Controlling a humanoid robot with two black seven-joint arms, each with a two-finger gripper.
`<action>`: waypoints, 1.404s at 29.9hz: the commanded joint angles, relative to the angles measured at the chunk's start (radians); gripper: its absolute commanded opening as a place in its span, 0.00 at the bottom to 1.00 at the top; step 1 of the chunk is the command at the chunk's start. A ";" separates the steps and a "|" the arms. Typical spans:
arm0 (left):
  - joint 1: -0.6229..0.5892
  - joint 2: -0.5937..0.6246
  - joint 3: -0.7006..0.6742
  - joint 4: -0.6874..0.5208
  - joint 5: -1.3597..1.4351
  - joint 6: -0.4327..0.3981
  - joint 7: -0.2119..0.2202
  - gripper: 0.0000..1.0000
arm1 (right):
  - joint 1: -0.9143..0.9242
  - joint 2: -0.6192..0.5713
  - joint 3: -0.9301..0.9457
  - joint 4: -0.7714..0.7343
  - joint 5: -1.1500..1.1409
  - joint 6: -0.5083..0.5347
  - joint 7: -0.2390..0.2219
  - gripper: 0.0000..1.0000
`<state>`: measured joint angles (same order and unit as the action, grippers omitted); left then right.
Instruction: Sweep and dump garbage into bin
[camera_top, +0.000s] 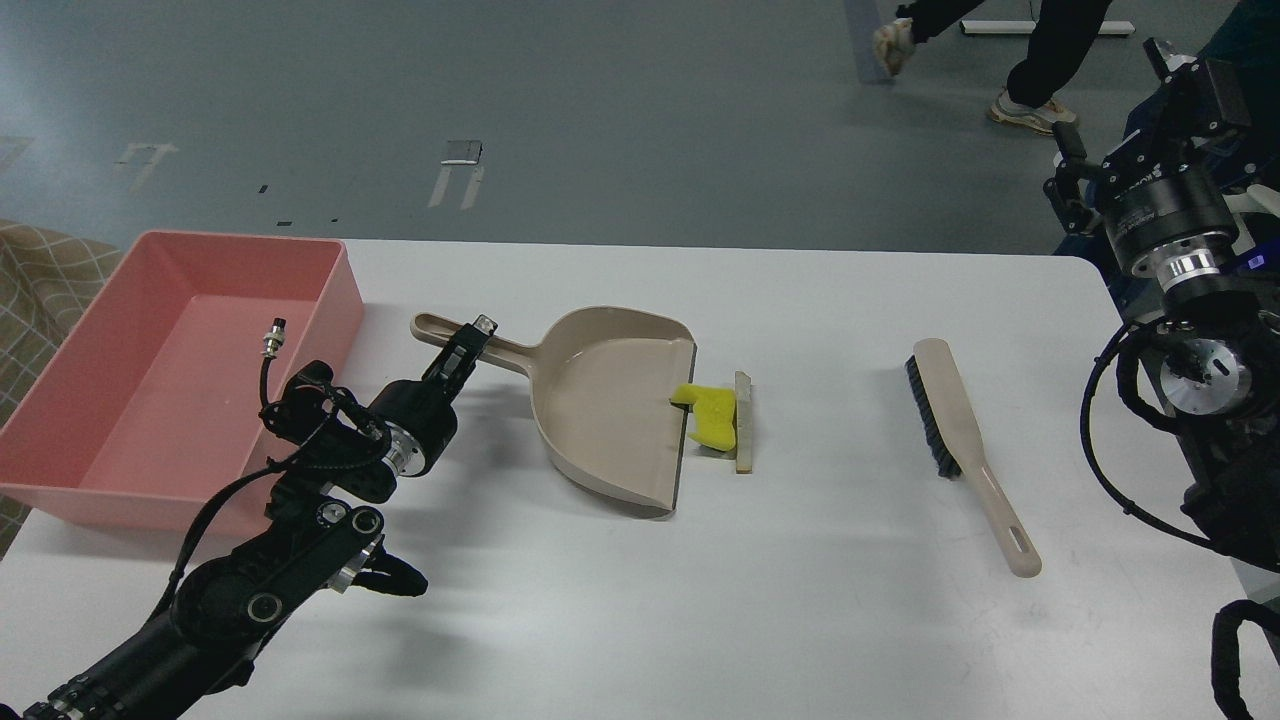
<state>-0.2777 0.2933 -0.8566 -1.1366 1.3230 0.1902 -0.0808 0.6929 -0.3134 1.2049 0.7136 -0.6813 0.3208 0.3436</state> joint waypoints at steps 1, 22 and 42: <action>0.000 -0.002 0.001 0.000 0.001 0.000 0.000 0.00 | 0.025 -0.059 -0.097 0.006 0.000 -0.012 0.000 1.00; 0.000 0.000 -0.001 0.000 0.001 0.000 -0.008 0.00 | 0.082 -0.733 -0.672 0.336 -0.110 -0.022 -0.037 1.00; -0.002 -0.008 -0.001 0.000 0.002 0.000 -0.008 0.00 | -0.041 -0.879 -0.795 0.653 -0.382 0.046 -0.198 0.98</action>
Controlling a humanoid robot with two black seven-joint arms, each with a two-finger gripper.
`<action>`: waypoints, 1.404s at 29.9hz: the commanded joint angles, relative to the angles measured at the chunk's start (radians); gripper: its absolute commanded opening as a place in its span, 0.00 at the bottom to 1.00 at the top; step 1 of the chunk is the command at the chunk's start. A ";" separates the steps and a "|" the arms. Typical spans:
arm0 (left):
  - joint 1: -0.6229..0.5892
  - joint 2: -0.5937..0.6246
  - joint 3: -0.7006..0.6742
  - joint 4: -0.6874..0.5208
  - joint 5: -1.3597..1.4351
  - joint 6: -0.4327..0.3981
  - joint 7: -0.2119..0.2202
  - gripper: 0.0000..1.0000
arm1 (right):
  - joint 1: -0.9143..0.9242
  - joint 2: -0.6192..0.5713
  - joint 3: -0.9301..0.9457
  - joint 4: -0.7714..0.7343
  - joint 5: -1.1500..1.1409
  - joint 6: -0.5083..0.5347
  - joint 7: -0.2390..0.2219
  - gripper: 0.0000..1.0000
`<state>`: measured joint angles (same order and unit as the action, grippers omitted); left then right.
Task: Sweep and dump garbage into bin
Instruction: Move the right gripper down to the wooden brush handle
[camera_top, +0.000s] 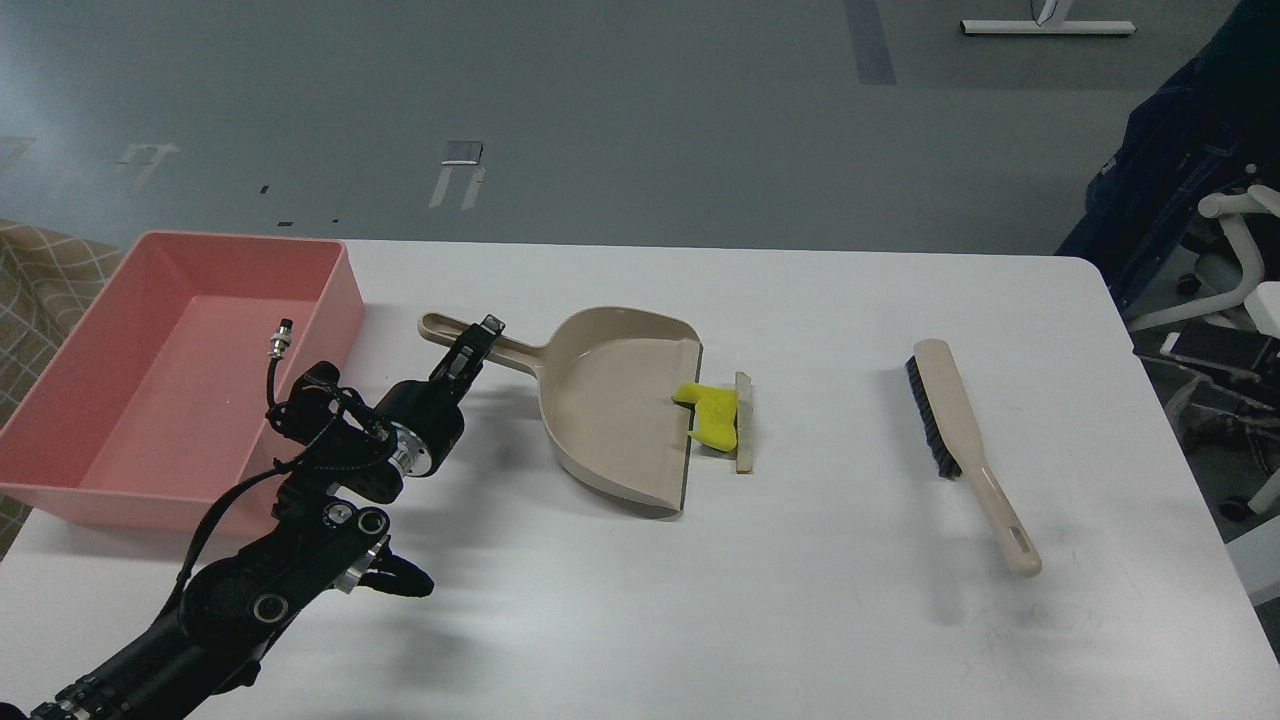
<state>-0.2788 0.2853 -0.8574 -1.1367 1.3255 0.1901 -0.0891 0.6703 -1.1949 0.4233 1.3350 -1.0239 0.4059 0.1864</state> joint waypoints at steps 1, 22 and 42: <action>0.000 0.000 0.000 0.000 0.000 0.002 0.000 0.00 | -0.026 0.003 -0.015 0.050 -0.047 -0.044 -0.062 0.98; 0.000 -0.015 0.003 0.000 0.014 0.032 -0.017 0.00 | -0.054 0.113 -0.017 0.131 -0.096 -0.052 -0.193 0.98; 0.004 -0.028 0.004 0.000 0.014 0.040 -0.027 0.00 | -0.054 0.244 -0.027 0.128 -0.096 -0.058 -0.297 0.98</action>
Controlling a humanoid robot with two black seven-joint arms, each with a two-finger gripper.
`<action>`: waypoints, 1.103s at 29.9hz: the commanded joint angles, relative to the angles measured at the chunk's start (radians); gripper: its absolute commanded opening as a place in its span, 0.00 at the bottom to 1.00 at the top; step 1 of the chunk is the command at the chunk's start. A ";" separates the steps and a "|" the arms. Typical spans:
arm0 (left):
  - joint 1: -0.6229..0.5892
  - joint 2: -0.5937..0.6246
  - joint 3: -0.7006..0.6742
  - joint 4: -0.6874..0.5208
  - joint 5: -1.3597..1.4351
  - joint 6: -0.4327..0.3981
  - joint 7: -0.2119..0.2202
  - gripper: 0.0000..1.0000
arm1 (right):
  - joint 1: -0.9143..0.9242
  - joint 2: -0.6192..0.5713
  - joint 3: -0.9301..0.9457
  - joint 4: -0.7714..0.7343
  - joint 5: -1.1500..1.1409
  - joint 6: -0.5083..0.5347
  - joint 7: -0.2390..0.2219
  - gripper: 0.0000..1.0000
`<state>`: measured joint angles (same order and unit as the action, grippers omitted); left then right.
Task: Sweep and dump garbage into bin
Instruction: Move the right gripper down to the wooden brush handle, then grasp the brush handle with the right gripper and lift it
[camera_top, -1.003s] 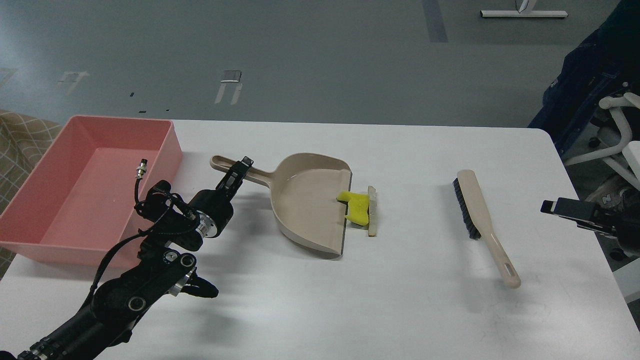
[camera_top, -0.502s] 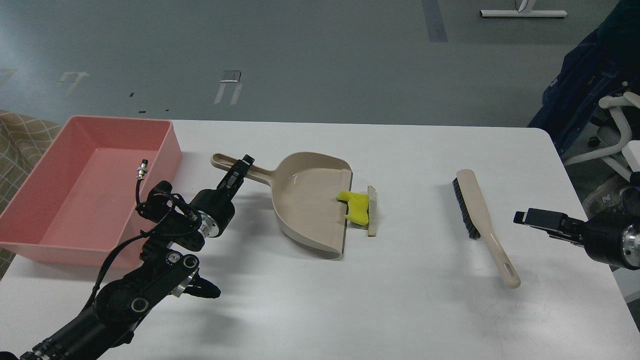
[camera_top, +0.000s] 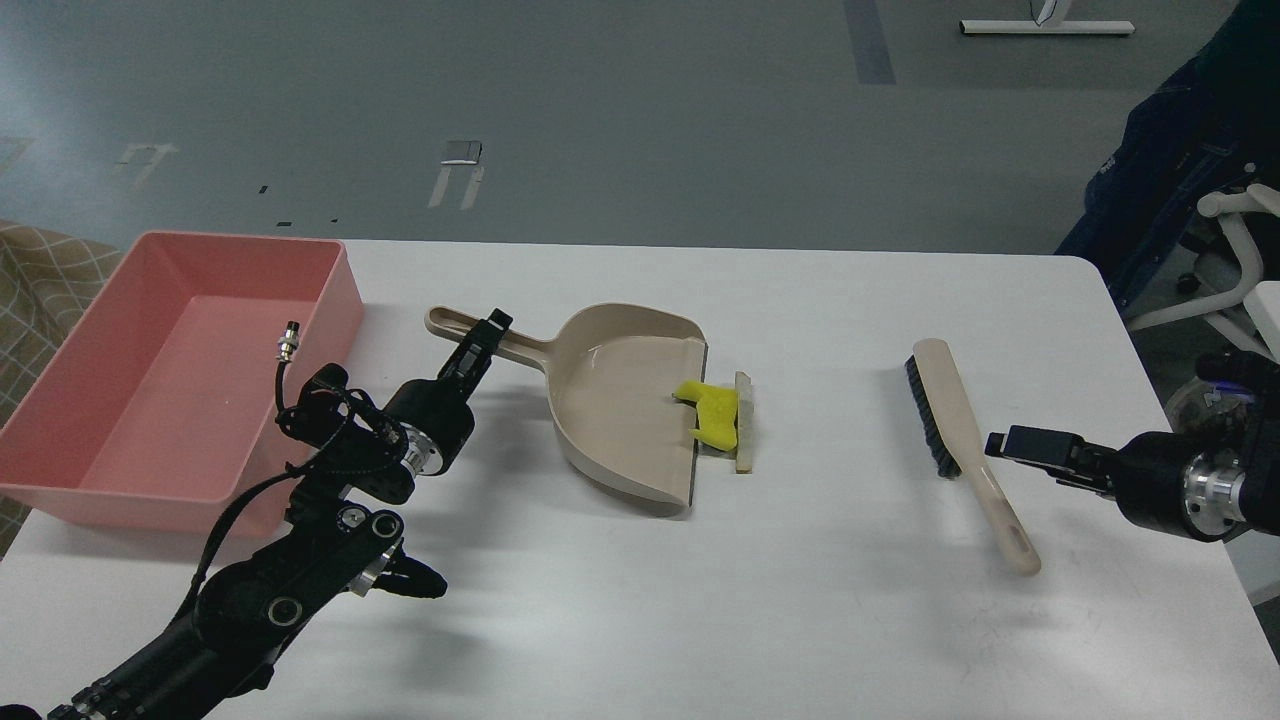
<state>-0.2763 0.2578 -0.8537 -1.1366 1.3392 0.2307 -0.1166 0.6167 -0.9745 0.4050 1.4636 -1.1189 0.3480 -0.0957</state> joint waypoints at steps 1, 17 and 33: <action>0.000 -0.002 -0.001 0.000 0.000 -0.001 0.000 0.00 | 0.000 0.026 -0.011 0.000 -0.001 0.000 -0.016 0.98; 0.000 0.000 -0.001 0.000 0.000 0.001 -0.002 0.00 | -0.017 0.050 -0.017 0.012 0.001 0.000 -0.050 0.70; 0.000 0.003 -0.001 0.000 -0.002 -0.001 -0.005 0.00 | 0.000 0.054 -0.014 0.012 0.004 0.002 -0.081 0.69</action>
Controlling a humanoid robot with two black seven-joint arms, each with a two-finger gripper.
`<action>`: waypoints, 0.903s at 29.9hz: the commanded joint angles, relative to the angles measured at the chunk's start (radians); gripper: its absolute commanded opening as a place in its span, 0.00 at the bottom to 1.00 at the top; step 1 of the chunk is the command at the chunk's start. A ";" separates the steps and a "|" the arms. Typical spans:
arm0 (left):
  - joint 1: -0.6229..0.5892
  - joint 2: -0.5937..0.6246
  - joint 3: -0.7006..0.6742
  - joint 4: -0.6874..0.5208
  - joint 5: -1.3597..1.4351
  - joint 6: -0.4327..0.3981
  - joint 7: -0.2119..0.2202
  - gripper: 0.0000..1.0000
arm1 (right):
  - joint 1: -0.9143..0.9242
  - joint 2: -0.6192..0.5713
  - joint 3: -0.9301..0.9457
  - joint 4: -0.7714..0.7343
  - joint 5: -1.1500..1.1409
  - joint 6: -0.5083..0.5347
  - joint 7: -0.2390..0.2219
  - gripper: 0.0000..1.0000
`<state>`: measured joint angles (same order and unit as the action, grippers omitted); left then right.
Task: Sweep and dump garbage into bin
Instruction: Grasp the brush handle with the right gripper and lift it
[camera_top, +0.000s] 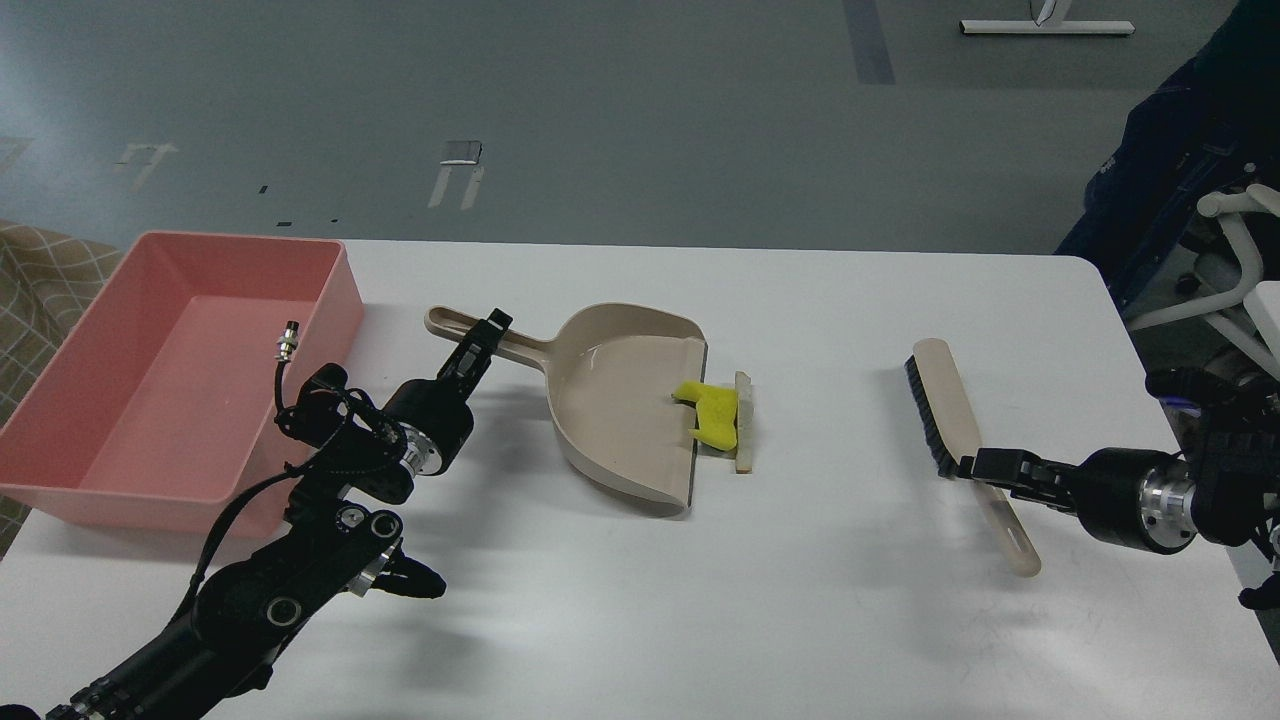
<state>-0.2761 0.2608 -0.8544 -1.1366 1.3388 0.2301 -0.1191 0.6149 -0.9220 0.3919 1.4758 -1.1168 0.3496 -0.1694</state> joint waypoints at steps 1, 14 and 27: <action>0.000 0.000 0.000 0.000 -0.001 0.000 -0.002 0.00 | 0.002 0.002 -0.001 0.001 0.000 0.000 -0.009 0.68; -0.003 0.002 0.000 0.000 -0.006 0.000 -0.004 0.00 | 0.005 0.020 -0.001 0.001 0.000 0.008 -0.009 0.63; -0.003 0.003 0.000 0.000 -0.006 0.000 -0.004 0.00 | 0.005 0.018 -0.004 0.001 0.002 0.015 -0.010 0.42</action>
<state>-0.2792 0.2638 -0.8544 -1.1367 1.3330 0.2301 -0.1227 0.6198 -0.9020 0.3890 1.4772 -1.1153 0.3627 -0.1789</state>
